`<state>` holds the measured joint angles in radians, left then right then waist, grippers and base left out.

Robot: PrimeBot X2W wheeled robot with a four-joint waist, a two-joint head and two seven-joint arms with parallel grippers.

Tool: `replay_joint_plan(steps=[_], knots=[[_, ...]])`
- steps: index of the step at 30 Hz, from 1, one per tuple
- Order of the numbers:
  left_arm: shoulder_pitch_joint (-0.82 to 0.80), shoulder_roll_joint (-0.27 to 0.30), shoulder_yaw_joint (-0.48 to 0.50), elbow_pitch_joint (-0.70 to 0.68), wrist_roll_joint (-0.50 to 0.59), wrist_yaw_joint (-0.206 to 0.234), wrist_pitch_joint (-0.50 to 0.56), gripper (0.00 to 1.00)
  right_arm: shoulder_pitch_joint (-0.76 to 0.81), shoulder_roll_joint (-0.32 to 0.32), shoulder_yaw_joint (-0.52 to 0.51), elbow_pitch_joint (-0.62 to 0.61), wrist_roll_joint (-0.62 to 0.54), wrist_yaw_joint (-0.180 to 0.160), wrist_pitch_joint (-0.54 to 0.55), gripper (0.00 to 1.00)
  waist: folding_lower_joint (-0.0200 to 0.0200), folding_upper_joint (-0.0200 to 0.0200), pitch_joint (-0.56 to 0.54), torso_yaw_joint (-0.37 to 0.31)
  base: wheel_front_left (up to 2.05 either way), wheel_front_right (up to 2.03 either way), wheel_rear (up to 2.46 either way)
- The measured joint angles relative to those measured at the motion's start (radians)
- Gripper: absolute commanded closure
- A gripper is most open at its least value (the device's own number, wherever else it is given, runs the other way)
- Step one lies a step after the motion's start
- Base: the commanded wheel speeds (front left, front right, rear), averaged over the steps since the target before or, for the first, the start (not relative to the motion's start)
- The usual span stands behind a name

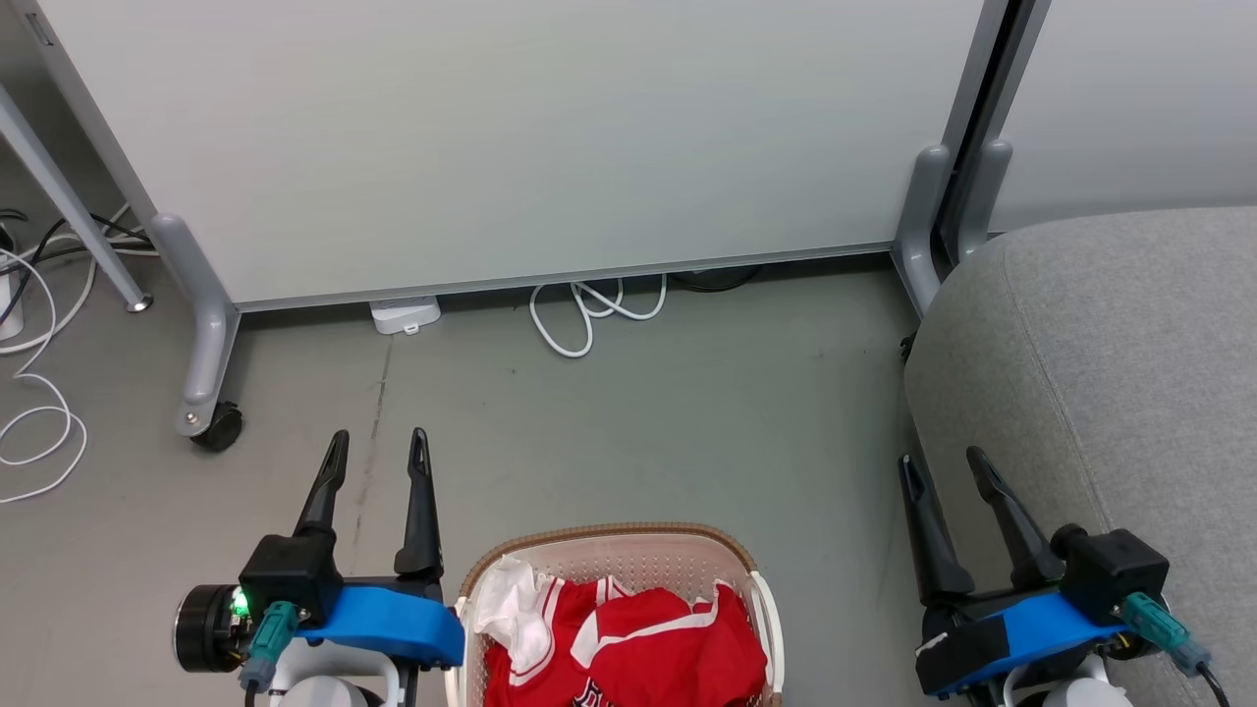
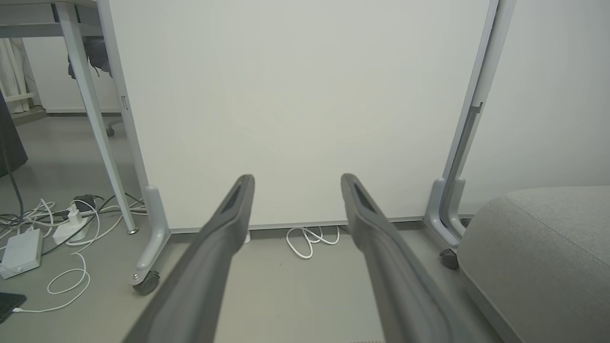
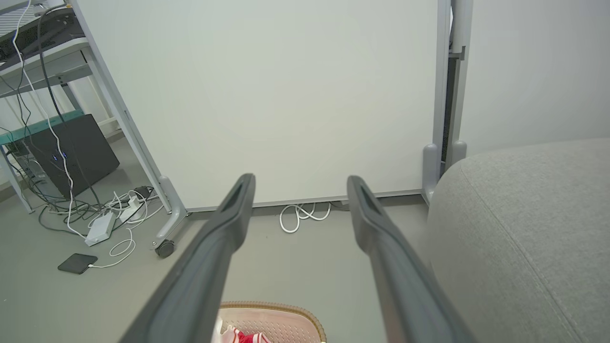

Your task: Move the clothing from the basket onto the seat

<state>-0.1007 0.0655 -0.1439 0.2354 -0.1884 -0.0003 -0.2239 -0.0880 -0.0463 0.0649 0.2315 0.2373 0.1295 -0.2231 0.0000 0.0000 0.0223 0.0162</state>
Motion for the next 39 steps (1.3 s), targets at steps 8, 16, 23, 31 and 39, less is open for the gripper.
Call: replay_joint_plan(steps=[8,16,23,31,39], knots=[[0.000,-0.005,-0.001,0.004,0.056,-0.009,-0.016,0.00,0.000,0.000,0.008,0.000,-0.057,0.001,-0.017,0.00,0.0000,0.0000,0.000,0.001,0.00,0.00,0.00],[0.000,-0.008,-0.001,0.005,0.115,-0.020,-0.032,0.00,0.000,-0.001,0.015,-0.001,-0.109,0.001,-0.031,0.00,0.0000,0.0000,0.002,0.000,0.00,0.00,0.00],[0.000,-0.010,-0.001,0.005,0.146,-0.027,-0.038,0.00,0.000,-0.001,0.018,-0.002,-0.137,0.001,-0.038,0.00,0.0000,0.0000,0.004,0.001,0.00,0.00,0.00],[0.001,-0.012,0.005,0.008,0.143,-0.036,-0.038,0.00,0.000,-0.001,0.021,-0.002,-0.137,0.001,-0.038,0.00,0.0000,0.0000,0.003,0.002,0.00,0.00,0.00],[-0.021,-0.013,0.006,0.018,0.137,-0.053,-0.038,0.00,-0.005,-0.001,0.017,-0.009,-0.137,0.001,-0.038,0.00,0.0000,0.0000,0.023,-0.003,0.00,0.00,0.00]])
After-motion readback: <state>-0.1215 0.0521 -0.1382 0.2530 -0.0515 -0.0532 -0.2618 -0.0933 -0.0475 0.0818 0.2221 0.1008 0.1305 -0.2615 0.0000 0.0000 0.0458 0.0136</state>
